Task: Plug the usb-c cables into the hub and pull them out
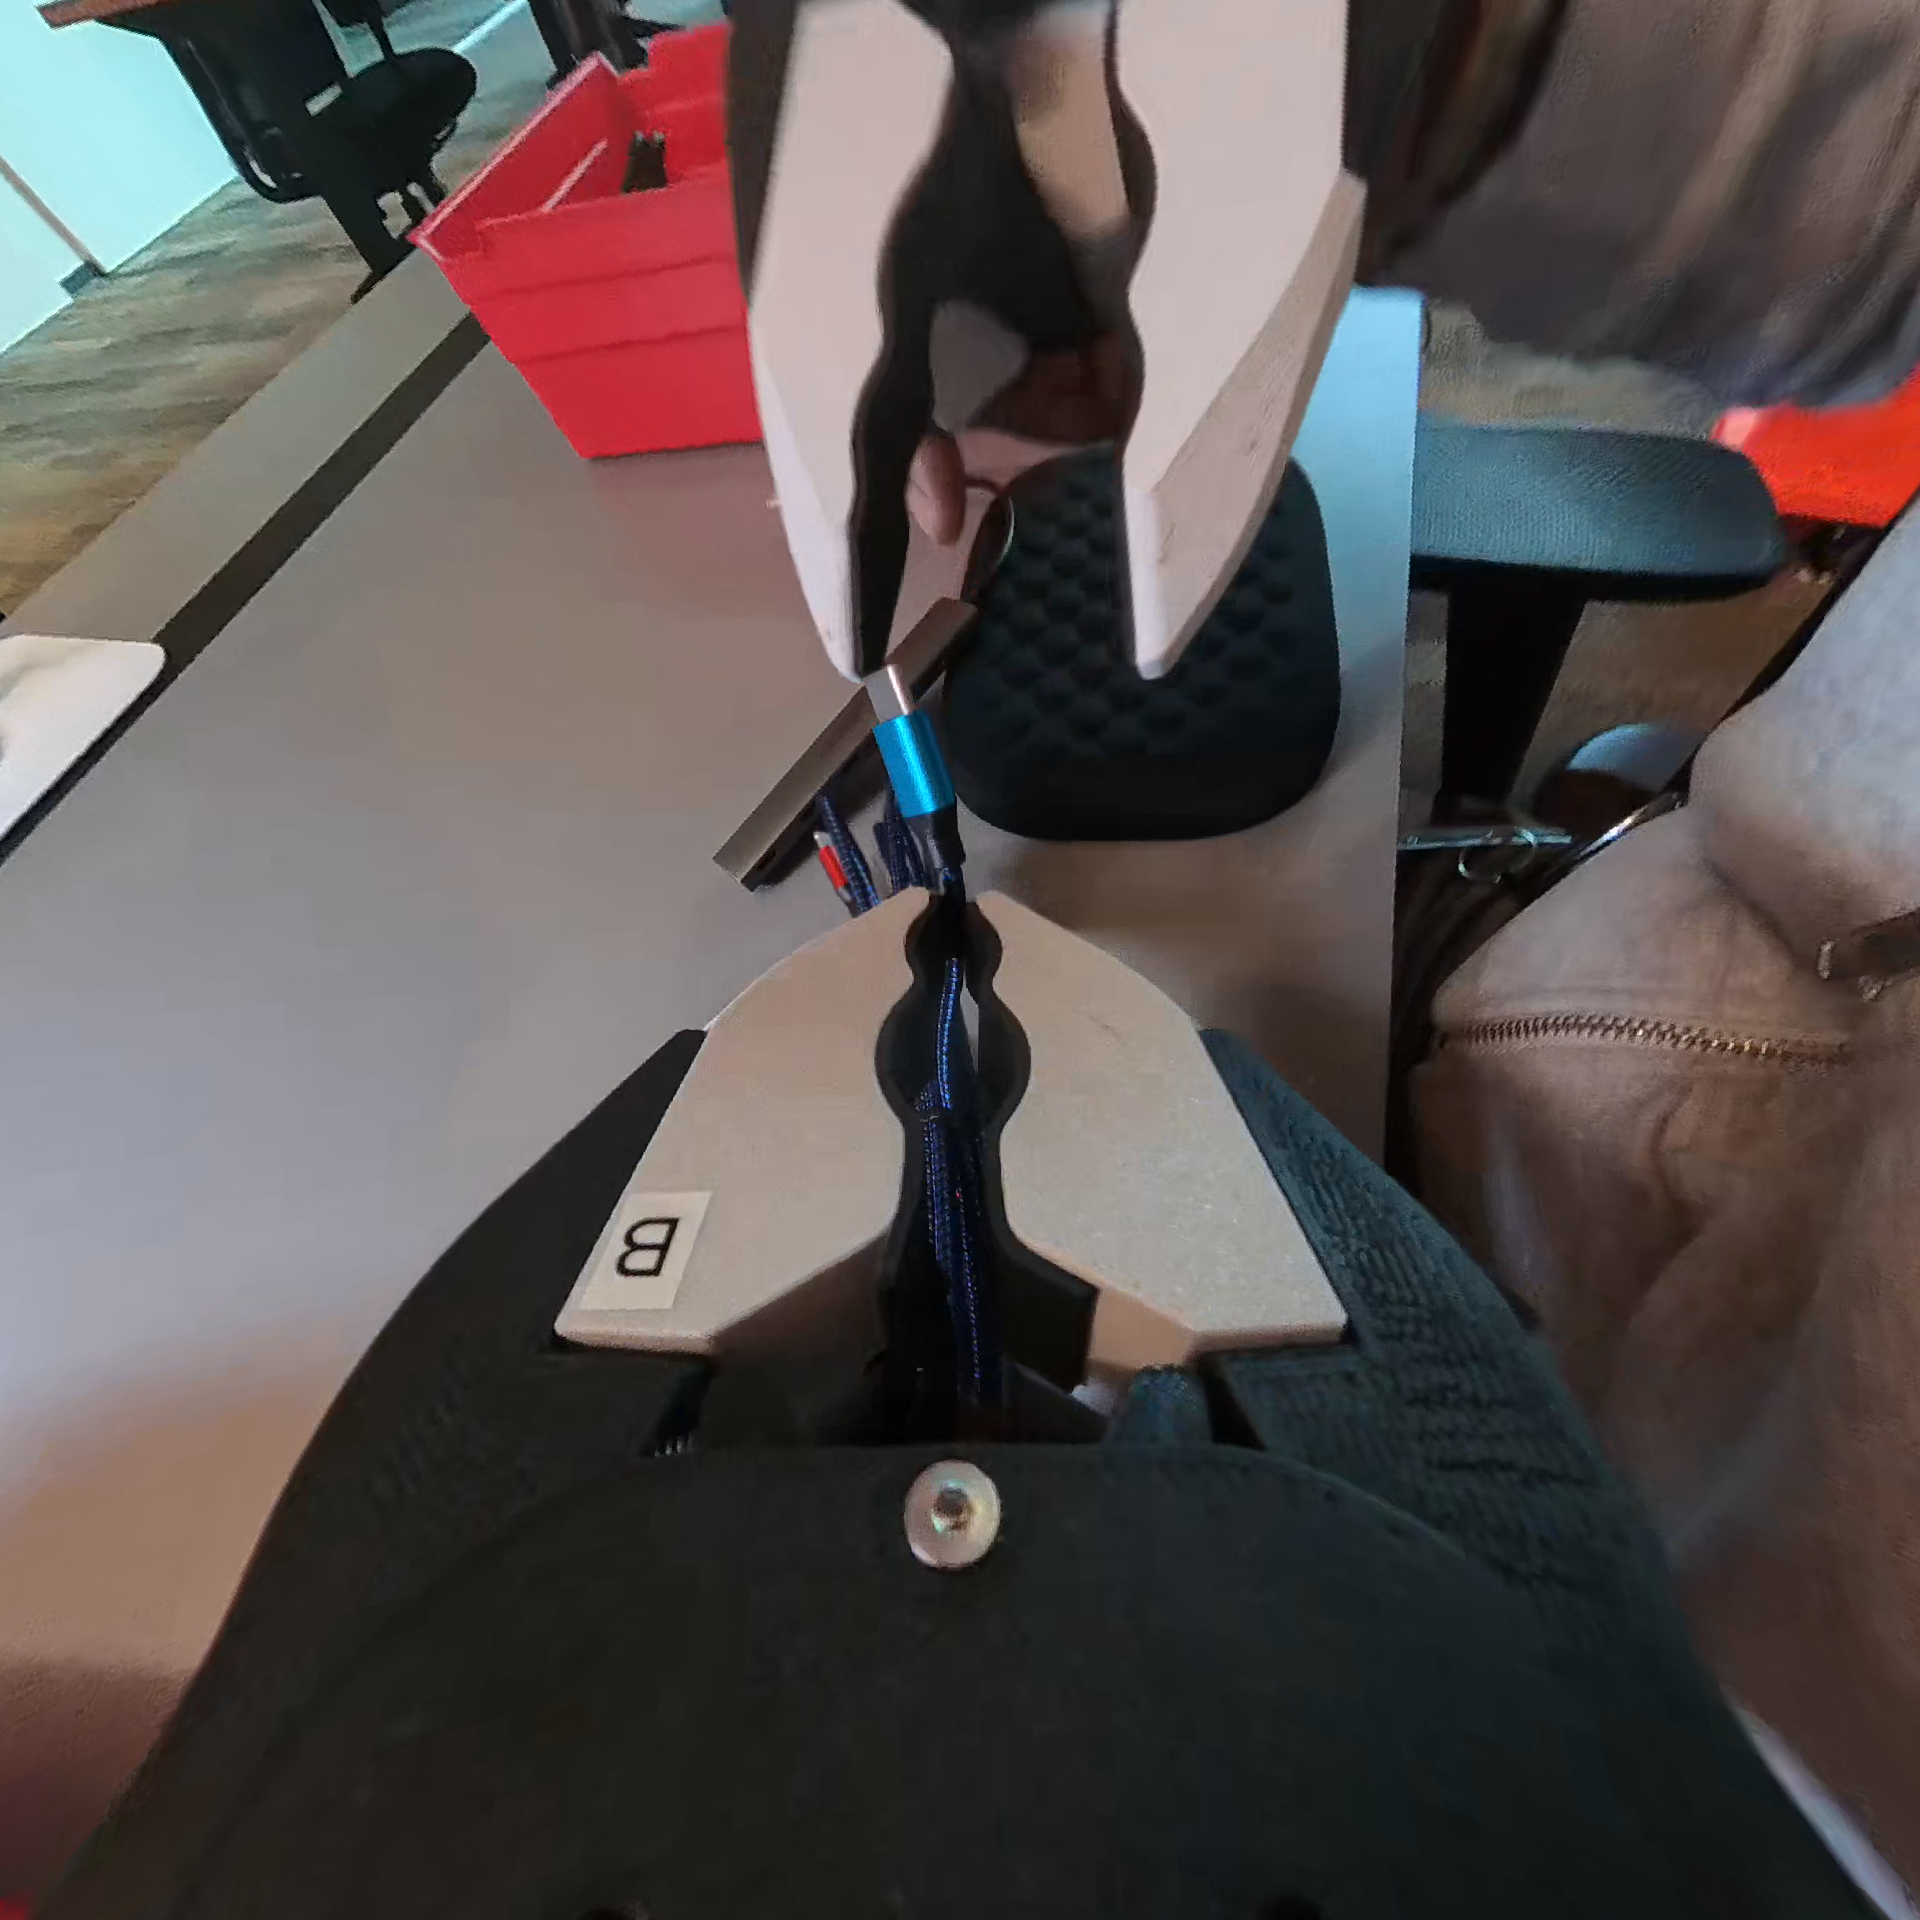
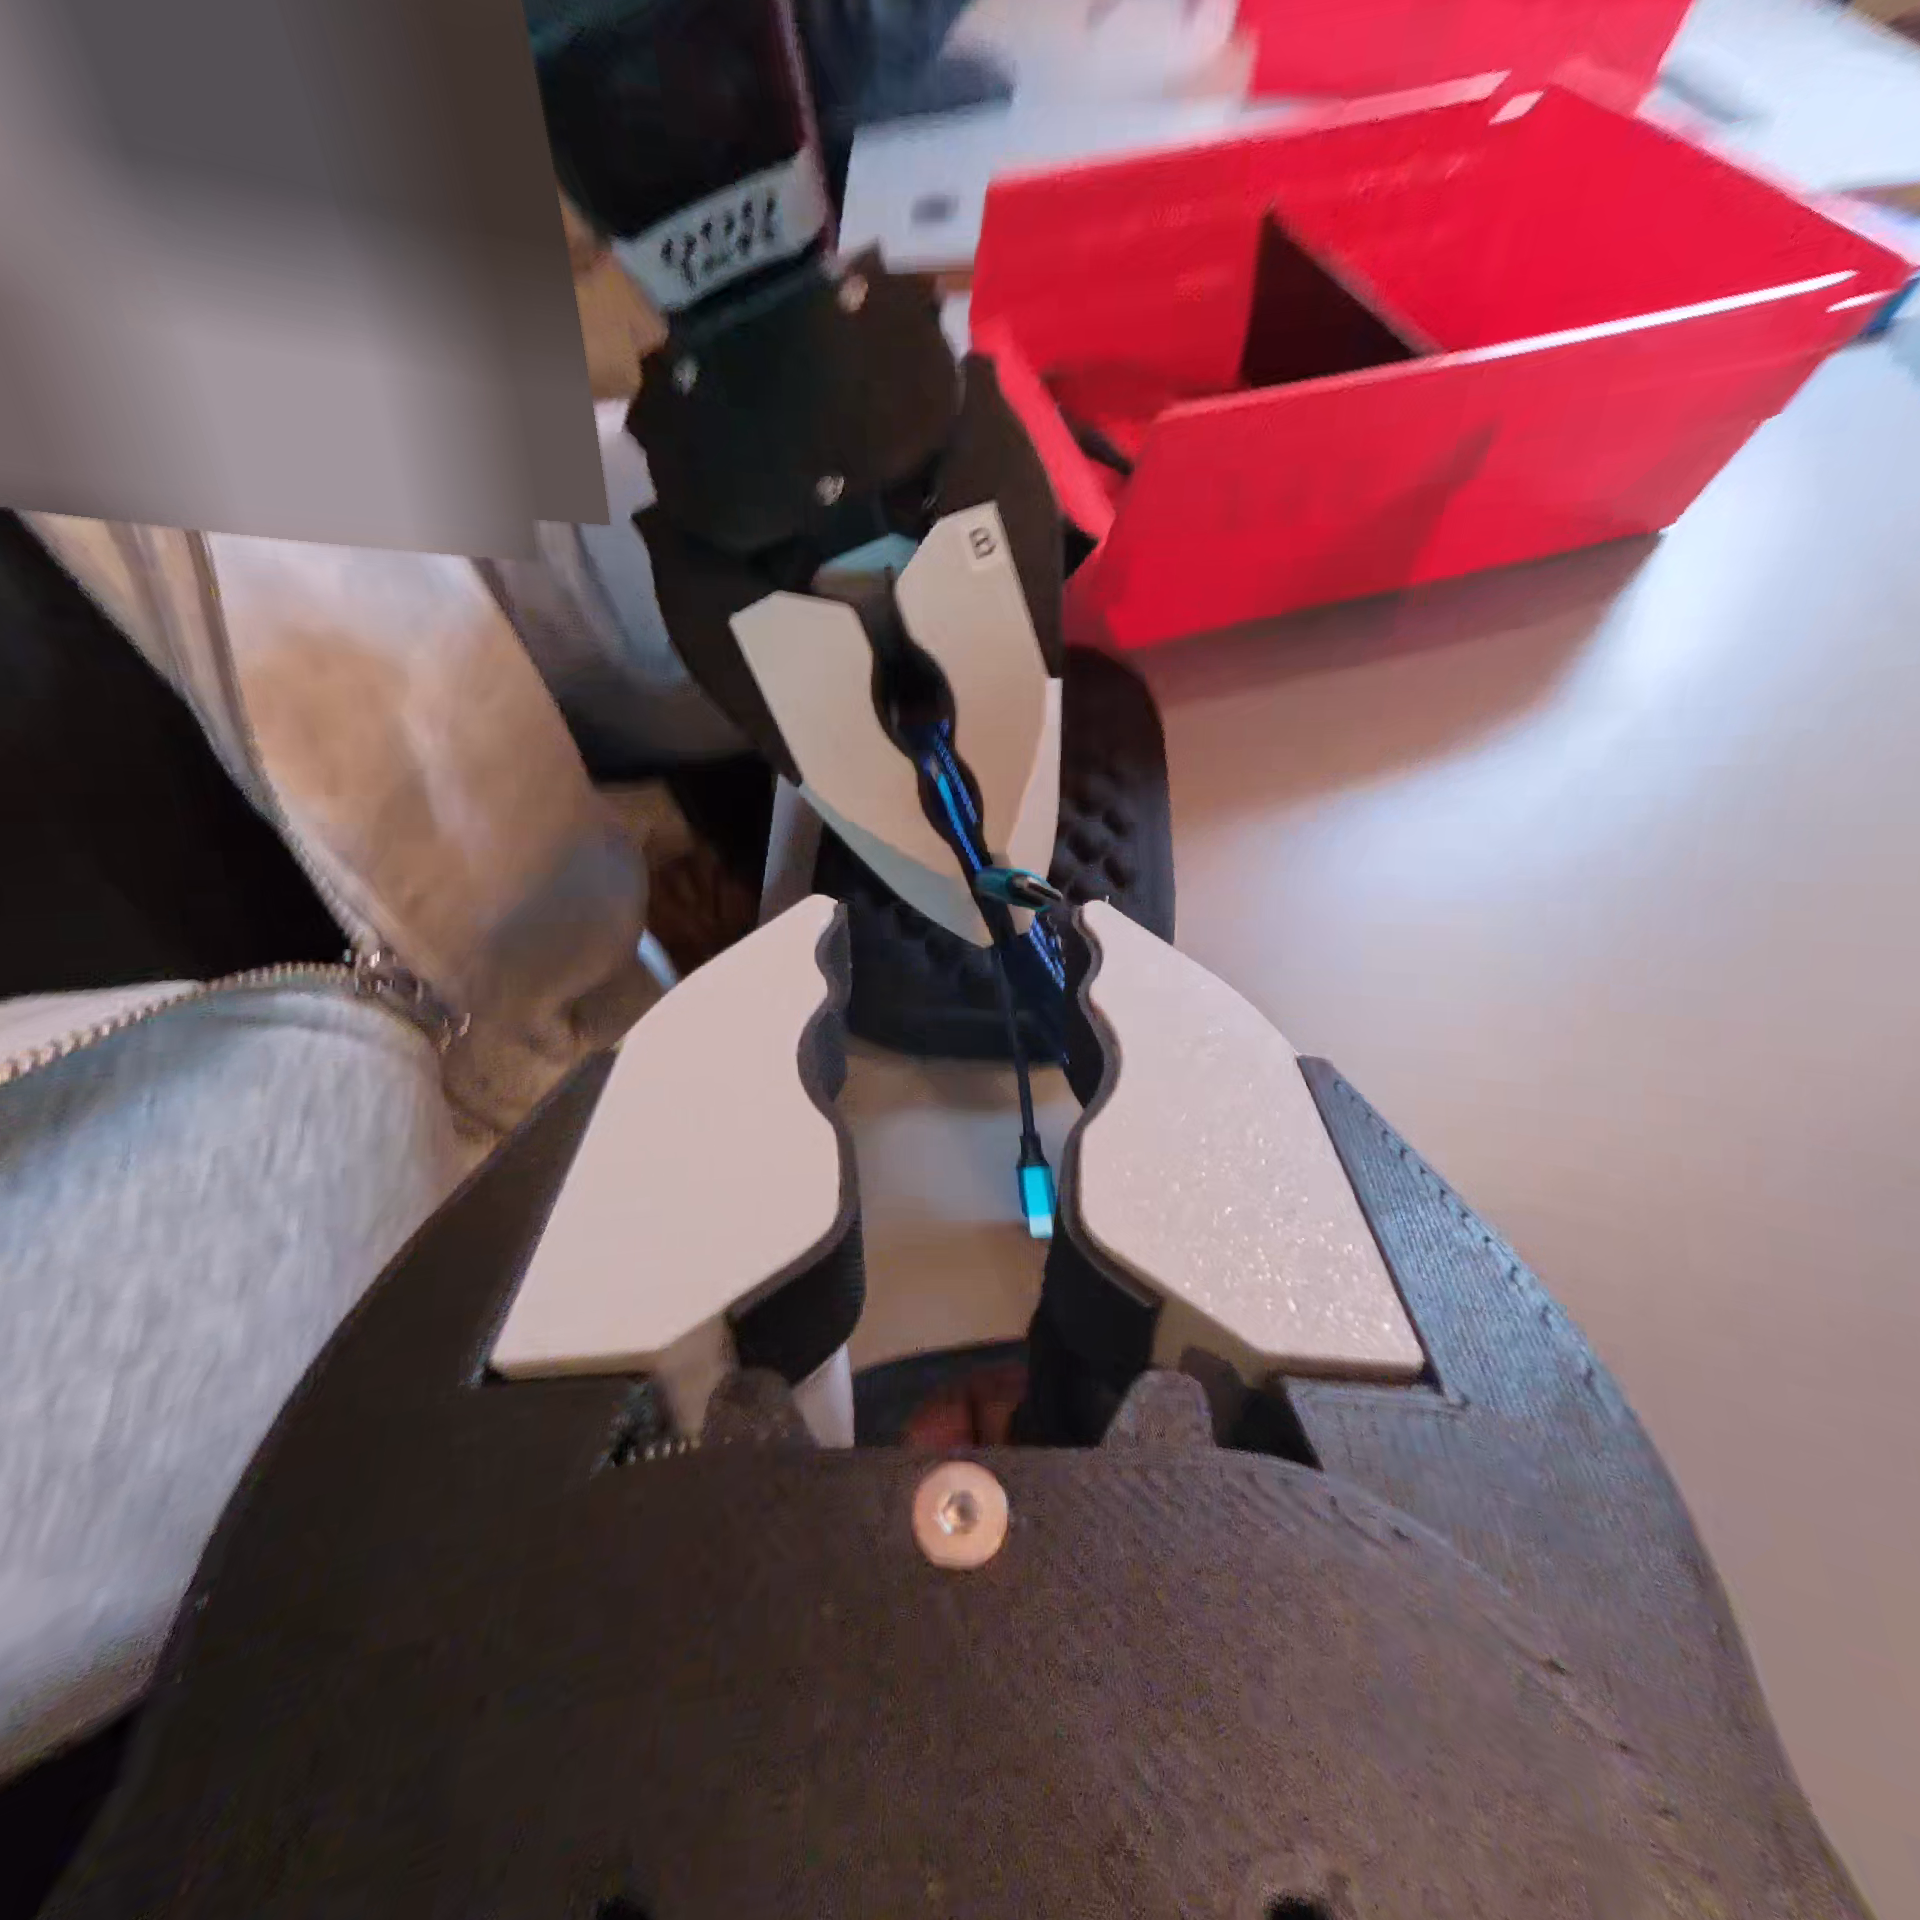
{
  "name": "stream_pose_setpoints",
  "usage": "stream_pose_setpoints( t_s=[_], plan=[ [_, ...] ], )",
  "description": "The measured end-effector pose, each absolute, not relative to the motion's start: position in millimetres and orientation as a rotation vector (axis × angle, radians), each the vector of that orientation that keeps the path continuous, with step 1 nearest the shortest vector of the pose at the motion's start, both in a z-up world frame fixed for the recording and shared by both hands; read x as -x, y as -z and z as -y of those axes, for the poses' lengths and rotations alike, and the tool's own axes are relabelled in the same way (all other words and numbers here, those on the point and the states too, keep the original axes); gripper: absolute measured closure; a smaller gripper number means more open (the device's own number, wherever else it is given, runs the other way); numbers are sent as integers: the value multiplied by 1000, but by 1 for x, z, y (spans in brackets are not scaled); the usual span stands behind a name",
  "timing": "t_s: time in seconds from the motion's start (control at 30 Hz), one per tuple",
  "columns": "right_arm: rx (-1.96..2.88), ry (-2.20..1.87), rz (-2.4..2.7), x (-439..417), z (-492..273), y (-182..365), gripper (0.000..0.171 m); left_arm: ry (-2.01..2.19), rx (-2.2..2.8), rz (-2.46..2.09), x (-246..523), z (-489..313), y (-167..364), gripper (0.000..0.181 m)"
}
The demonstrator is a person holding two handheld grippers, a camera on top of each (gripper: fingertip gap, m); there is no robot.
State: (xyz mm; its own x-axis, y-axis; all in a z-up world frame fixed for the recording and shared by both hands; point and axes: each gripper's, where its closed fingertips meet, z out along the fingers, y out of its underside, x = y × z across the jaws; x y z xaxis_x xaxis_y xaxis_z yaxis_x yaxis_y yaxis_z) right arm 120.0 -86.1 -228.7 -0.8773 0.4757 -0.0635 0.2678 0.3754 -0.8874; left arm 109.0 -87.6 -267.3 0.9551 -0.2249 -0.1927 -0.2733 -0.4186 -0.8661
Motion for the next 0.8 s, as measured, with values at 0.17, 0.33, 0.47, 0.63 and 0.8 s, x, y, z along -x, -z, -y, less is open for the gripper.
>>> stream_pose_setpoints(
  t_s=[0.17,0.33,0.47,0.63,0.8],
  plan=[
    [764,-1199,2778,-117,93,246,138,-165,2063,-431,-112,84,274,177],
    [981,-1201,2946,-120,101,255,150,-243,2057,-458,-115,85,275,177],
    [963,-1094,2978,-121,97,262,157,-228,2045,-442,-115,86,274,177],
    [961,-1087,2950,-119,99,262,157,-251,2041,-435,-112,86,273,177],
    [988,-1095,2954,-120,98,262,161,-250,2041,-433,-113,86,274,177]
  ],
)
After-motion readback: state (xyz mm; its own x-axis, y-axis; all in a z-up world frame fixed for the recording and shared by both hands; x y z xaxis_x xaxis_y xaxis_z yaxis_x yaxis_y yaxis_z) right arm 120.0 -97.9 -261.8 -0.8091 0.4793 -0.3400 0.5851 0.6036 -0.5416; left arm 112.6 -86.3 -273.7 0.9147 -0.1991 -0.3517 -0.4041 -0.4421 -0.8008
